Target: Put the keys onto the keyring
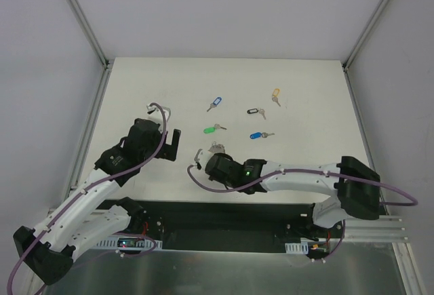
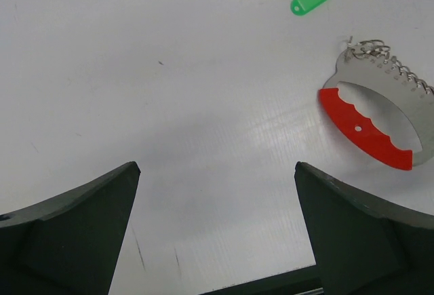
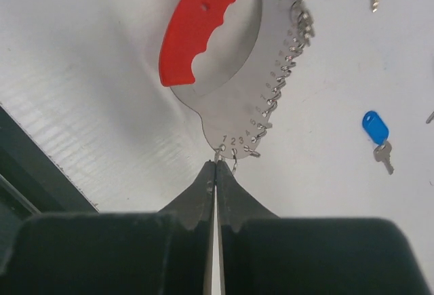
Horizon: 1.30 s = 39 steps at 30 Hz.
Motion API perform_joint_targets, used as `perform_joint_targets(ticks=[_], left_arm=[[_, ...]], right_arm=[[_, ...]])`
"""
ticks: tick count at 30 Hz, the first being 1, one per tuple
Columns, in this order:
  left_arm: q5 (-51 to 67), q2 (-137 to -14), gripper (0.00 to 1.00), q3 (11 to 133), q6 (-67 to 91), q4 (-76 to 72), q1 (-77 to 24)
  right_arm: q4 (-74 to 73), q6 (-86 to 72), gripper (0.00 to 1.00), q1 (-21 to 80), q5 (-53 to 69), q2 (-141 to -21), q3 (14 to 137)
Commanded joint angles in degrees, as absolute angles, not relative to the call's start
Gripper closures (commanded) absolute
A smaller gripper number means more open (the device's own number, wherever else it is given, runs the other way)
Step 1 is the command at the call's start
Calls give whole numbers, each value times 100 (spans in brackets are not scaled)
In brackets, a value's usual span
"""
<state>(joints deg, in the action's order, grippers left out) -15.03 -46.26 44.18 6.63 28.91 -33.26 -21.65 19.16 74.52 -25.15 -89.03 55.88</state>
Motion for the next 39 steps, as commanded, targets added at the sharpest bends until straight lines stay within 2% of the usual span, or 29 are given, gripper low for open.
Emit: perform_joint_targets(ticks=[1,9,19,28,32,39], left_arm=[[-995,-4351,1,4325,457,2637,-3278],[763,-3903,1,4061,150,1926,-3270],[2872,-4034,1,3875,-131,633,-3278],[3621,-4447,2,4350,-299,-174,-3278],[3892,-4544,12,4245,-220,-719,-3278],[4455,-4509,17,3762,-97,-1423,-3270]], right_arm=[[-1495,2188,99,7199,-2006,-8052,5353],[146,2259,99,6584,-942,-6611,4571],[1352,2066,99,5881,630,-6003,4263],[2355,1433,99,5159,1897,-5845,4026],[2698,1152,99,4905,2337,-5818,3938],[3006,923,99,4790,2759,-5932,3867]])
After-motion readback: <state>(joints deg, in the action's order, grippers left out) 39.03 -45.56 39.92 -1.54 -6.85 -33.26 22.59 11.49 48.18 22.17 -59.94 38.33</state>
